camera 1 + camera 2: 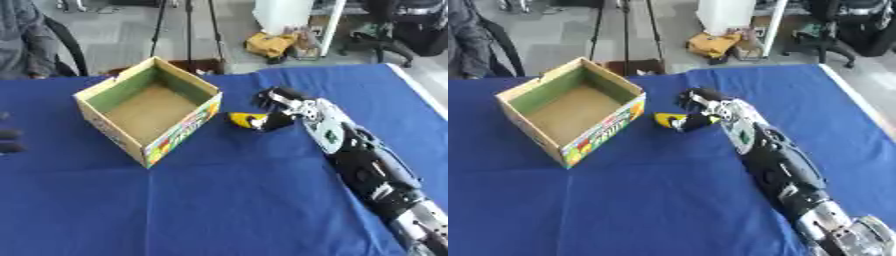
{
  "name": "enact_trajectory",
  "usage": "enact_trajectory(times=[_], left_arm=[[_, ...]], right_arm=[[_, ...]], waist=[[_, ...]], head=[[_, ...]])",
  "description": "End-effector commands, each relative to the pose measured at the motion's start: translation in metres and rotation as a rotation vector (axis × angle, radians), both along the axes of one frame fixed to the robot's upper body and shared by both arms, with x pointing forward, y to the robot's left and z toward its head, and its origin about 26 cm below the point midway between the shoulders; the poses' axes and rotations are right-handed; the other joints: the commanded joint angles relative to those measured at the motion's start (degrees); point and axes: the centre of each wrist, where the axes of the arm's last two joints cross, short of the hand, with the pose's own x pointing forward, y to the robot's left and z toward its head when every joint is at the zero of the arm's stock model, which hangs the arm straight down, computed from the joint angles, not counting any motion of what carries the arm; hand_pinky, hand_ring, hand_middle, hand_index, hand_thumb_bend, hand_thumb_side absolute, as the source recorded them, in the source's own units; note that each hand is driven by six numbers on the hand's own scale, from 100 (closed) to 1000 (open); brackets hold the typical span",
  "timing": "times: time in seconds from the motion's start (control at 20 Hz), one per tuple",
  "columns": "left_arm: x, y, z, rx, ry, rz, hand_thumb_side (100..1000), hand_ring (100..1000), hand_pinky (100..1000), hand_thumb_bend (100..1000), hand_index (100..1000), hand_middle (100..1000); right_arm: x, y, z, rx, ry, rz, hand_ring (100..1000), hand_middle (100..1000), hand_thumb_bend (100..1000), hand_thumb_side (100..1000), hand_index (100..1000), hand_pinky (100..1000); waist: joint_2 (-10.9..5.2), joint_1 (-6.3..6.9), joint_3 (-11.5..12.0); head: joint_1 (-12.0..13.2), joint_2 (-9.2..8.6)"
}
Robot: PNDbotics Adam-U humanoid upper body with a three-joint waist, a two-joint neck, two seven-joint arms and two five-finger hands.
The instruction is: Pick up objects on the table and place them in the box.
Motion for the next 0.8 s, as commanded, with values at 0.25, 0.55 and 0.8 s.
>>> enact_trajectory(times=[0.25,0.55,0.8], left_arm=[[0.0013,0.0009,0.0095,0.013,-0.03,-0.008,1000,630,599,552,720,686],[0.0013,0.0012,0.0094,0.014,-0.03,-0.006,1000,629,599,552,719,686],[0.0014,0.0012,0.0094,0.014,-0.03,-0.006,1000,629,599,552,719,686]], right_arm=[[0.0028,-0.0056,0.0084,-0.003,-0.028,-0.012,741,681,246,467,832,676],[0.0021,-0.0079,0.0085,0.002,-0.03,-0.019,742,681,267,469,832,676],[0.0018,-0.0112,0.0079,-0.002,-0.025,-0.03,749,687,275,470,833,682]], waist=[[-0.59,0.03,0.1],[-0.6,-0.03,0.2],[-0.62,-0.11,0.2]], head=[[-0.1,-0.07],[-0.1,-0.11],[0.0,-0.14]])
